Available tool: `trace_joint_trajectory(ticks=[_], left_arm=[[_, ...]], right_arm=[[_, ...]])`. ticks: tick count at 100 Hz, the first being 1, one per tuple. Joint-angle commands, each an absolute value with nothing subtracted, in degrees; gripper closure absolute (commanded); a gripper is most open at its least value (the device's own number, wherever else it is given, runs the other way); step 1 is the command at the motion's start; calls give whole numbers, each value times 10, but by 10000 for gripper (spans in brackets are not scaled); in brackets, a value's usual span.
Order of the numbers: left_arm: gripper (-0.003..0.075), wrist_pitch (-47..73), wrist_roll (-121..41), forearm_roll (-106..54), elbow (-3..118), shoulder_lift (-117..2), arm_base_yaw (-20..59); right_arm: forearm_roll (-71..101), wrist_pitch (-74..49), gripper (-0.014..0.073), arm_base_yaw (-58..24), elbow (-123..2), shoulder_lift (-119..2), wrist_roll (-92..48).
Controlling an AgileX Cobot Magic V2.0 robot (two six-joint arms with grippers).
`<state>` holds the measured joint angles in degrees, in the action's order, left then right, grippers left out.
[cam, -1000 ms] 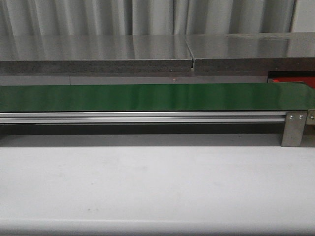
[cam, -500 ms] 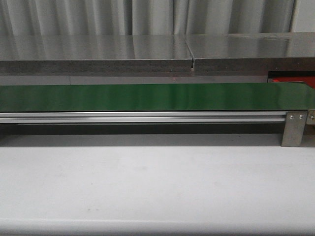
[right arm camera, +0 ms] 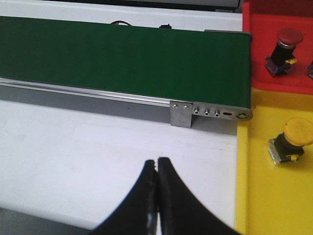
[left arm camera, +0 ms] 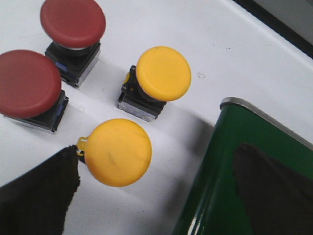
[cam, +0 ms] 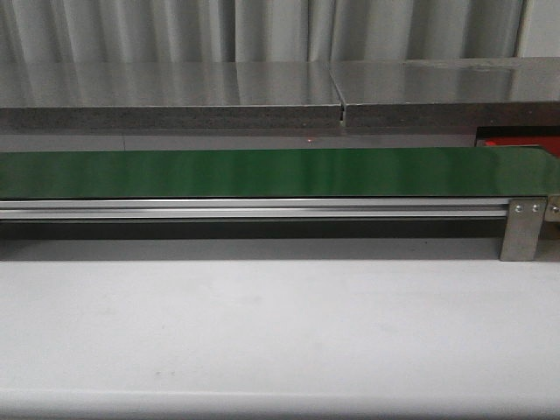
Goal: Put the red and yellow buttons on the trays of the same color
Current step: 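Move the left gripper to a yellow button in the cluster and grasp it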
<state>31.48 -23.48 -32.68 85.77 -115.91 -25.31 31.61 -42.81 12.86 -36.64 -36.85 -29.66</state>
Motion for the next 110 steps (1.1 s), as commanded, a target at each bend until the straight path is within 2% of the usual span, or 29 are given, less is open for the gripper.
trace_joint_trajectory(ticks=[1, 110], left_arm=[[133, 294, -228, -345, 879, -1133, -255], [133, 261, -228, -344, 904, -1178, -257]], right_arm=[[332, -395, 660, 128, -381, -368, -300], [332, -396, 660, 128, -381, -368, -300]])
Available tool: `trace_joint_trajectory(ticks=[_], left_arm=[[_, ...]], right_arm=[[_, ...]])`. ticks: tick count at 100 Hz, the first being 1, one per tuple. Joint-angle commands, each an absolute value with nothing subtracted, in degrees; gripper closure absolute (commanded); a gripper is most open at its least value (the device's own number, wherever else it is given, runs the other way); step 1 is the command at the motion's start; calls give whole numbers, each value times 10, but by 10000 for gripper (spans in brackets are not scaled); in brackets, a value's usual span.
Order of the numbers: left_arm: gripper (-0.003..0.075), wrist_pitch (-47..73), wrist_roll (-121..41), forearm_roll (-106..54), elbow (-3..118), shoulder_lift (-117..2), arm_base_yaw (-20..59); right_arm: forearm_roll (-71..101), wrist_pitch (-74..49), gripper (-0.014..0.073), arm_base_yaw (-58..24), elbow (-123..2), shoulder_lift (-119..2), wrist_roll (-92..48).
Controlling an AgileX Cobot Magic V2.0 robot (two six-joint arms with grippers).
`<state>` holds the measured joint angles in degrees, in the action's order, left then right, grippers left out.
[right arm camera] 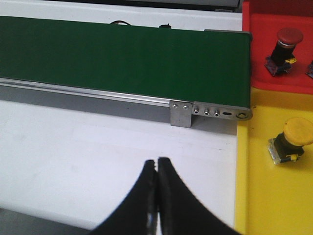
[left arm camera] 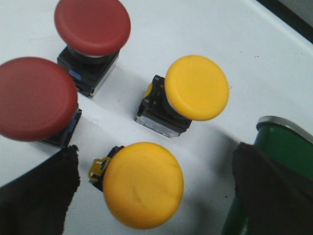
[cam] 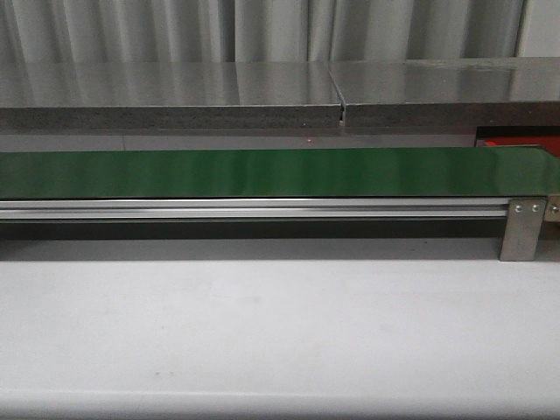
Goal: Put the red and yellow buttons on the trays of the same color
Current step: 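Move the left gripper to a yellow button in the cluster and grasp it, then carry the yellow button onto the belt and open the left gripper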
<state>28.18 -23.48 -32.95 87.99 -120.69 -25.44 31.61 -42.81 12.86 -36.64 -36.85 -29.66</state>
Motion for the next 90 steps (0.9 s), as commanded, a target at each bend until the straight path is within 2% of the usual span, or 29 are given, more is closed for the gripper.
trace_joint_trajectory(ticks=[1, 20, 30, 68, 90], left_arm=[[133, 261, -228, -344, 905, -1178, -257], [136, 260, -228, -341, 908, -1182, -257], [173, 262, -228, -341, 908, -1185, -257], [505, 266, -228, -341, 908, -1186, -257], [632, 268, -228, -343, 908, -1183, -257]], right_arm=[[332, -396, 660, 128, -381, -368, -300], [332, -397, 660, 128, -381, -368, -300], [332, -397, 660, 128, -381, -368, -300], [332, -397, 660, 128, -381, -368, -300], [332, -397, 660, 128, -381, -368, -300]])
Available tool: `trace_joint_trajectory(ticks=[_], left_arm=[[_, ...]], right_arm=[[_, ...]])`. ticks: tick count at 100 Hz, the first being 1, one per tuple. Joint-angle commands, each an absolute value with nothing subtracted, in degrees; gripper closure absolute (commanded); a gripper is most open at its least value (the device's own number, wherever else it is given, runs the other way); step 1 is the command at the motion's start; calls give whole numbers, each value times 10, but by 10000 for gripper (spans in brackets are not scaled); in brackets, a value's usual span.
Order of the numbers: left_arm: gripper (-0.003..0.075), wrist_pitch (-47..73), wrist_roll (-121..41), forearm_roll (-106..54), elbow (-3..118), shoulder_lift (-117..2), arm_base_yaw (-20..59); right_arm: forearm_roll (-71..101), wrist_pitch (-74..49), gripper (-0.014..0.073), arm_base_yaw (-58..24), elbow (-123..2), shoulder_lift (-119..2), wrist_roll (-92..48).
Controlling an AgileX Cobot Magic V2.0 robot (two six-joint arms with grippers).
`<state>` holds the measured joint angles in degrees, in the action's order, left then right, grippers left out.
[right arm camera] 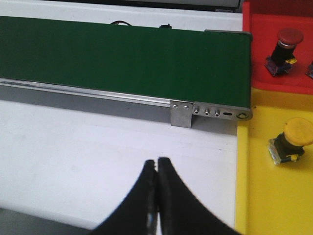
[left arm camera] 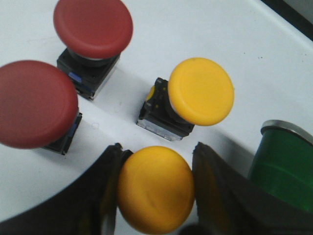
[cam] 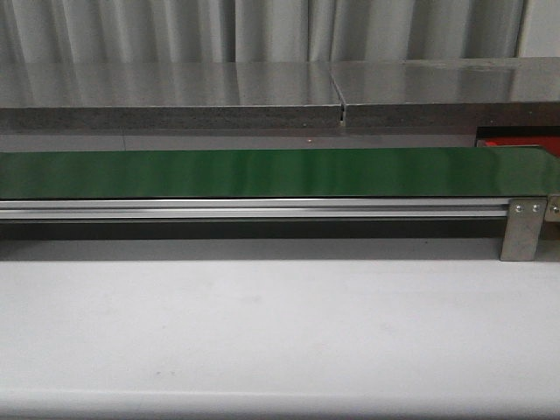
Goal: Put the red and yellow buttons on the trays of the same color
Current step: 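Carry the yellow button onto the belt and open the left gripper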
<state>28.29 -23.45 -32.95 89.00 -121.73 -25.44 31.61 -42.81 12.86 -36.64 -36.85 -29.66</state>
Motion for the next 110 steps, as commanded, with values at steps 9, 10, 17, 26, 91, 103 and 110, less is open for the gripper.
trace_joint_trajectory(ticks=[9, 10, 17, 26, 91, 103, 110], left_arm=[[664, 277, -228, -346, 910, -1178, -257], [666, 278, -228, -346, 910, -1177, -257], [687, 282, -228, -346, 911, -1168, -257], [706, 285, -228, -347, 912, -1149, -257], [713, 370, -228, -401, 891, -1041, -233], [713, 350, -229, -401, 861, -1041, -214], [713, 335, -230, -401, 845, -1041, -203]], right_arm=[[332, -397, 660, 128, -381, -368, -300], [332, -397, 660, 128, -381, -368, -300], [332, -397, 660, 128, -381, -368, -300], [332, -397, 660, 128, -381, -368, -300], [332, -397, 660, 128, -381, -368, -300], [332, -397, 660, 128, -381, -368, -300], [332, -397, 660, 128, -381, -368, -300]])
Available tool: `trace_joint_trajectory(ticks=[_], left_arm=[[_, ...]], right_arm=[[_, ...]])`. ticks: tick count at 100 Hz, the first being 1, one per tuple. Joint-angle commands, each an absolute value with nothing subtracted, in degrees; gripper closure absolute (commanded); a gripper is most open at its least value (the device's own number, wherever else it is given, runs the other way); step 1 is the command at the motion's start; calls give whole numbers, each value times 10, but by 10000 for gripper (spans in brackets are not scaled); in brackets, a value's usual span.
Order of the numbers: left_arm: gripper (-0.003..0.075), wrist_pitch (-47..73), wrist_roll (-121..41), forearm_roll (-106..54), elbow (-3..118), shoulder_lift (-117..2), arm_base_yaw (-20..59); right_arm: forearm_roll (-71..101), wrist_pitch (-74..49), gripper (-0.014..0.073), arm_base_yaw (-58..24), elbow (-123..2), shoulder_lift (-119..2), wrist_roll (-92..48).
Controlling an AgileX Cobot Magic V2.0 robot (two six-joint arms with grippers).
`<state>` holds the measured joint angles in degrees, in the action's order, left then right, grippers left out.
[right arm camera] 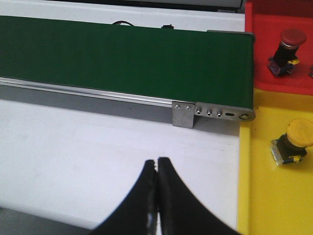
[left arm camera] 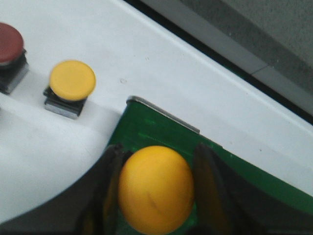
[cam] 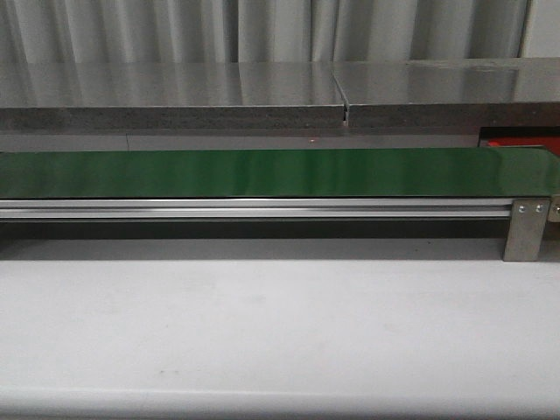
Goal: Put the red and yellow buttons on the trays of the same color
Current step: 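Carry the yellow button onto the belt and open the left gripper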
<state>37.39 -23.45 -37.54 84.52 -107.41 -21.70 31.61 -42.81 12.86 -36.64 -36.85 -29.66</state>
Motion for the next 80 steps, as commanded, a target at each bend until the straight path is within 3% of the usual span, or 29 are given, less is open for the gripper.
trace_joint_trajectory(ticks=[1, 31, 38, 50, 60, 67, 80], left_arm=[[713, 334, -230, -401, 842, -1041, -201], [675, 307, -248, -401, 810, -1041, -175], [580, 307, -262, -403, 810, -1041, -173], [297, 311, -276, -420, 810, -1041, -173], [122, 311, -276, -426, 810, -1041, -173], [73, 311, -276, -426, 810, -1039, -173], [72, 311, -276, -426, 810, -1027, -173]], right_arm=[[332, -397, 660, 128, -381, -368, -300], [332, -397, 660, 128, -381, -368, -300], [332, -397, 660, 128, -381, -368, -300], [332, -397, 660, 128, -381, -368, -300], [332, -397, 660, 128, -381, -368, -300], [332, -397, 660, 128, -381, -368, -300], [332, -397, 660, 128, -381, -368, -300]])
